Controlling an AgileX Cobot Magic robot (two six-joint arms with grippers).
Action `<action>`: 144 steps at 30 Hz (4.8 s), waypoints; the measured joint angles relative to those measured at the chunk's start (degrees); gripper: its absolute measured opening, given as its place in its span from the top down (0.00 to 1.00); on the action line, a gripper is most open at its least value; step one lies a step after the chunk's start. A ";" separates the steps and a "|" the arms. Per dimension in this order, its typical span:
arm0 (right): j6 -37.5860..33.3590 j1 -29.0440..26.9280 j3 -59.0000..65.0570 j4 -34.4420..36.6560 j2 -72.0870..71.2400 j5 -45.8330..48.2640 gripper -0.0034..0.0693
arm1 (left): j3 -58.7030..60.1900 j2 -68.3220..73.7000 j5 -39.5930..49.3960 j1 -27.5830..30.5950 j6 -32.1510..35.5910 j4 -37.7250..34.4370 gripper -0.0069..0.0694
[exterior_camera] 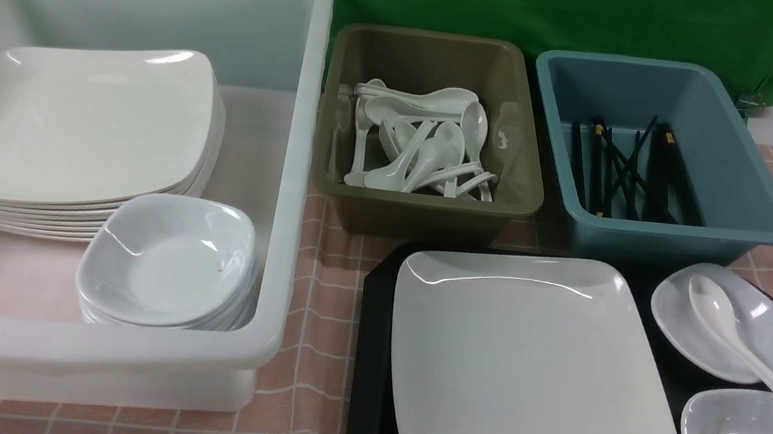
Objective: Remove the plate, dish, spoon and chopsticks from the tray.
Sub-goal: Use the right arm to grab a pair of chopsticks from the plate, then use the right arm to put the chopsticks into the small storage box on the right
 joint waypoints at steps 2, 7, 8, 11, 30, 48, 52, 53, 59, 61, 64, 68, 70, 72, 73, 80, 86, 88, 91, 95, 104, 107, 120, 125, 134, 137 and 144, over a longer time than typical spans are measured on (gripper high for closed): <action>2.27 0.00 0.06 1.78 0.00 -0.48 0.62 | 0.00 0.00 0.00 0.00 0.00 0.00 0.88; -3.13 2.31 -4.84 6.00 0.00 1.37 0.79 | 0.00 0.00 0.00 0.00 0.00 0.00 0.88; -8.48 3.73 -11.05 5.55 0.90 1.45 0.89 | 0.00 0.00 0.00 0.00 0.00 0.00 0.88; -13.09 5.16 -22.01 0.96 7.16 6.50 0.91 | 0.00 0.00 0.00 0.00 0.00 0.00 0.88; 7.45 5.11 -41.17 -18.47 68.98 26.40 0.35 | 0.00 0.00 0.00 0.00 0.06 0.00 0.88; 29.75 -0.58 -41.53 -18.99 83.19 20.60 0.29 | 0.00 0.00 0.00 0.00 -0.02 0.00 0.88; 31.95 -0.58 -41.53 -19.16 85.41 20.71 0.29 | 0.00 0.00 0.00 0.00 -0.02 0.00 0.88; 32.29 -0.58 -41.53 -19.16 86.02 20.71 0.29 | 0.00 0.00 0.00 0.00 -0.02 0.00 0.88; 32.57 -0.58 -41.53 -19.20 87.52 20.20 0.29 | 0.00 0.00 0.00 0.00 -0.02 0.00 0.88; 32.62 -0.58 -41.53 -19.20 87.59 20.20 0.29 | 0.00 0.00 0.00 0.00 -0.02 0.00 0.88; 32.62 -0.58 -41.53 -19.27 87.59 20.20 0.31 | 0.00 0.00 0.00 0.00 -0.02 0.00 0.88; 32.36 -0.58 -41.53 -19.37 87.59 21.28 0.56 | 0.00 0.00 0.00 0.00 -0.02 0.00 0.88; 32.23 -0.58 -41.53 -19.37 87.59 22.75 0.70 | 0.00 0.00 0.00 0.00 -0.02 0.00 0.88; 32.20 -0.58 -41.58 -19.42 87.53 25.31 0.75 | 0.00 0.00 0.00 0.00 0.13 0.00 0.88; 32.20 -0.58 -41.62 -19.42 87.53 26.11 0.75 | 0.00 0.00 0.00 0.00 0.13 0.00 0.88; 30.15 -0.58 -41.62 -19.58 85.34 33.92 0.75 | 0.00 0.00 0.00 0.00 0.08 0.00 0.88; 27.11 -0.58 -41.62 -19.57 78.17 37.98 0.75 | 0.00 0.00 0.00 0.00 0.08 0.00 0.88; 25.54 -0.58 -41.62 -19.57 75.26 38.11 0.75 | 0.00 0.00 0.00 0.00 0.08 0.00 0.88; 20.51 -0.58 -41.62 -19.46 69.79 35.53 0.75 | 0.00 0.00 0.00 0.00 0.08 0.00 0.88; 14.76 -0.58 -41.73 -19.06 62.82 30.80 0.75 | 0.00 0.00 0.00 0.00 0.08 0.00 0.88; -0.67 -0.58 -49.23 -18.75 58.26 2.52 0.75 | 0.00 0.00 0.00 0.00 -0.01 0.00 0.88; -6.04 -0.58 -55.06 -18.75 63.84 -4.14 0.75 | 0.00 0.00 0.00 0.00 -0.01 0.00 0.88; -26.50 -0.58 -88.64 -18.75 106.29 -5.60 0.75 | 0.00 0.00 0.00 0.00 -0.01 0.00 0.88; -26.54 -0.58 -94.43 -18.75 115.65 -3.23 0.75 | 0.00 0.00 0.00 0.00 -0.01 0.00 0.88; -25.13 -0.58 -95.85 -18.75 120.10 -1.14 0.49 | 0.00 0.00 0.00 0.00 0.08 0.00 0.88; -24.54 -0.58 -96.07 -18.75 119.65 1.77 0.38 | 0.00 0.00 0.00 0.00 0.08 0.00 0.88; -31.24 -0.58 -96.14 -18.75 109.15 26.11 0.59 | 0.00 0.00 0.00 0.00 0.08 0.00 0.88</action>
